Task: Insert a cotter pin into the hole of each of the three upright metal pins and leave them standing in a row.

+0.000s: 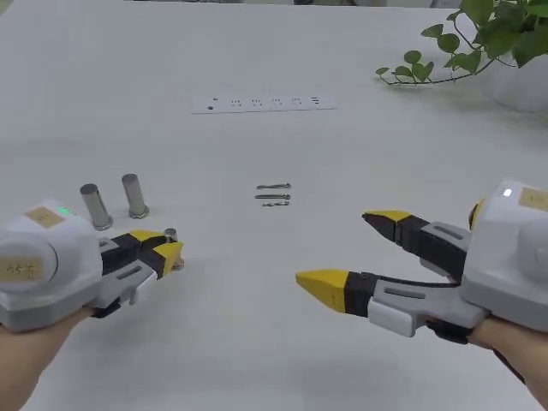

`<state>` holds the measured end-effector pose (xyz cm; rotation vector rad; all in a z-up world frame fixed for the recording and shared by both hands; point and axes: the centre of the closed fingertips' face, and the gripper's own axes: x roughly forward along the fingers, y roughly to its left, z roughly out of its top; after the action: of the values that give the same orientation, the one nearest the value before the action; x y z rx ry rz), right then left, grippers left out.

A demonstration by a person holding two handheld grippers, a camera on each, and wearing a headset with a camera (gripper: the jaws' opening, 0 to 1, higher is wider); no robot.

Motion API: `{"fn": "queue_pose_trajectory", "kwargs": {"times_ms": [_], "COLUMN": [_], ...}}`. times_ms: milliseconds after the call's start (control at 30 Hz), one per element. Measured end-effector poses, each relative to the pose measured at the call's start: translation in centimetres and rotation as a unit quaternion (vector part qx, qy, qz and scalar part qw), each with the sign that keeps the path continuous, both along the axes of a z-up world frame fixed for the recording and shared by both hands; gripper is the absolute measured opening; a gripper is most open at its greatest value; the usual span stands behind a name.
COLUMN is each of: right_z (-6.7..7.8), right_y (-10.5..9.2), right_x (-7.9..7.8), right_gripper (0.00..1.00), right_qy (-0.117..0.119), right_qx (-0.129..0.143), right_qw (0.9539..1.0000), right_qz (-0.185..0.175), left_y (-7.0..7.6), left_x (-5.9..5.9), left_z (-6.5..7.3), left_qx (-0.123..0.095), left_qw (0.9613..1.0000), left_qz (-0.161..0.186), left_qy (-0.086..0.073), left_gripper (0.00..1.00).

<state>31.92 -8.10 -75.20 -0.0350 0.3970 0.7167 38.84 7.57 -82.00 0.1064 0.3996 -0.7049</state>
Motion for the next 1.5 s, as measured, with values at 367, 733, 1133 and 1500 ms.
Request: {"fn": "queue_pose_trajectory", "kwargs": {"times_ms": [367, 733, 1133, 1500], "right_z": [0.0, -0.2, -0.3, -0.2], "right_y": [-0.1, 0.0, 0.1, -0.2], "right_x": [0.1, 0.2, 0.3, 0.7], "right_gripper": [0.75, 0.75, 0.75, 0.68], "right_qy": [0.001, 0.004, 0.007, 0.010], "right_qx": [-0.003, -0.004, -0.006, -0.007], "right_qw": [1.0000, 1.0000, 1.0000, 0.9999], "right_qz": [-0.002, -0.003, -0.002, -0.001], "left_y": [-0.1, -0.1, 0.1, 0.7], "left_x": [0.1, 0.0, 0.0, -1.0], "left_z": [-0.1, -0.7, -0.8, 0.6], "left_qx": [0.002, 0.015, 0.018, -0.001], "left_qw": [0.9987, 0.9952, 0.9945, 0.9972], "left_qz": [-0.052, -0.096, -0.102, -0.074], "left_qy": [0.000, 0.010, 0.014, 0.009], "left_gripper": [0.08, 0.08, 0.15, 0.34]}}
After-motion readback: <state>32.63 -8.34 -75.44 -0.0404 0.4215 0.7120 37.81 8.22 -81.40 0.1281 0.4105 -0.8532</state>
